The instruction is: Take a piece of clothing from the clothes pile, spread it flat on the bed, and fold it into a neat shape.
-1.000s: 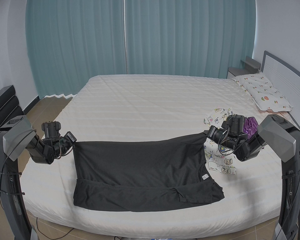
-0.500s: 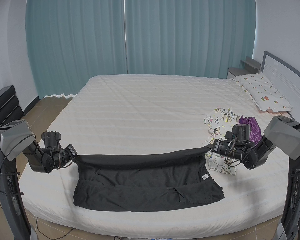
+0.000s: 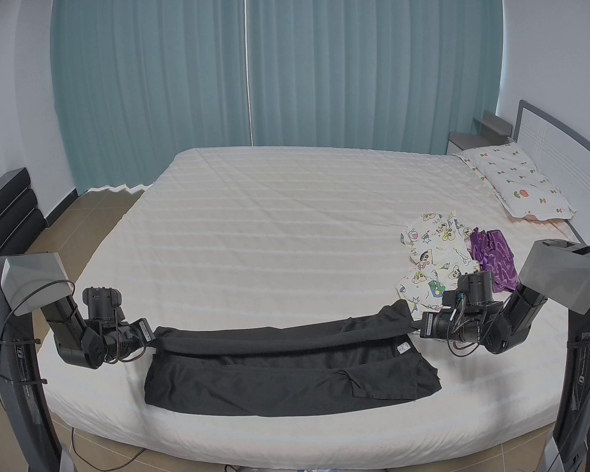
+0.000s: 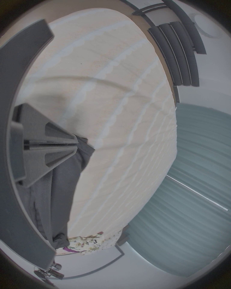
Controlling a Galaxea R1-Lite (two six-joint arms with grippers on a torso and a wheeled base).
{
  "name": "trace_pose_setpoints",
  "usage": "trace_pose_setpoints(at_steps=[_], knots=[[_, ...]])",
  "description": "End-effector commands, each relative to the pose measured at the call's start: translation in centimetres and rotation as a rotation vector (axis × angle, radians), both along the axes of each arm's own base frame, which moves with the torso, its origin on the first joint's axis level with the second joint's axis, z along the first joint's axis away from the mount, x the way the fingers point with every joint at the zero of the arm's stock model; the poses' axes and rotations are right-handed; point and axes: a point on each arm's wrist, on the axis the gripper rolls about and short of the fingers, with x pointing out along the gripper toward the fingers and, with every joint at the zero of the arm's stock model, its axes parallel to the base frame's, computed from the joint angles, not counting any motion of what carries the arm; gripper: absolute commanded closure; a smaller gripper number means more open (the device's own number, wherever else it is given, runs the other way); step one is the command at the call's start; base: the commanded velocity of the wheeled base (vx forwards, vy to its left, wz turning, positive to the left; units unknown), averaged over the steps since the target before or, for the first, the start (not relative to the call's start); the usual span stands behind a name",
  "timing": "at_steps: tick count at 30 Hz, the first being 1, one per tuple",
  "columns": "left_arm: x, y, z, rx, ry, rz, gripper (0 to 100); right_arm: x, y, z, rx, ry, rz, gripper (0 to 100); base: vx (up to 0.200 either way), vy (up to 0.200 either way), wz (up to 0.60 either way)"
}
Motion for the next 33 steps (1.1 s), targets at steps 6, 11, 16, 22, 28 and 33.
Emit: trace_pose_setpoints(at_steps=[6,11,16,22,28,33], knots=[[-0.8,-1.0,-2.2,0.012,0.078,-0.030,100,-0.5,0.7,-2.3,-0.017,0.066,0.021,100,0.000,0.000,0.00],[-0.7,-1.2,-2.9,0.019,0.095,-0.041,100,-0.7,0.9,-2.6,-0.019,0.075,0.028,100,0.000,0.000,0.00],[-0.7,-1.2,-3.1,0.018,0.101,-0.040,0,-0.7,1.0,-3.0,-0.021,0.092,0.027,0,0.000,0.000,0.00],[-1.1,-1.0,-2.8,0.012,0.088,-0.026,0,-0.2,0.4,-0.5,0.004,0.030,0.006,0,0.000,0.000,0.00],[-1.6,-0.2,-0.5,-0.097,0.033,0.087,0,1.1,0.1,2.6,0.050,-0.056,-0.035,0,0.000,0.000,0.00],[-0.3,0.5,1.6,-0.232,-0.057,0.219,0,2.4,2.3,1.9,0.069,-0.015,-0.006,0,0.000,0.000,0.00]])
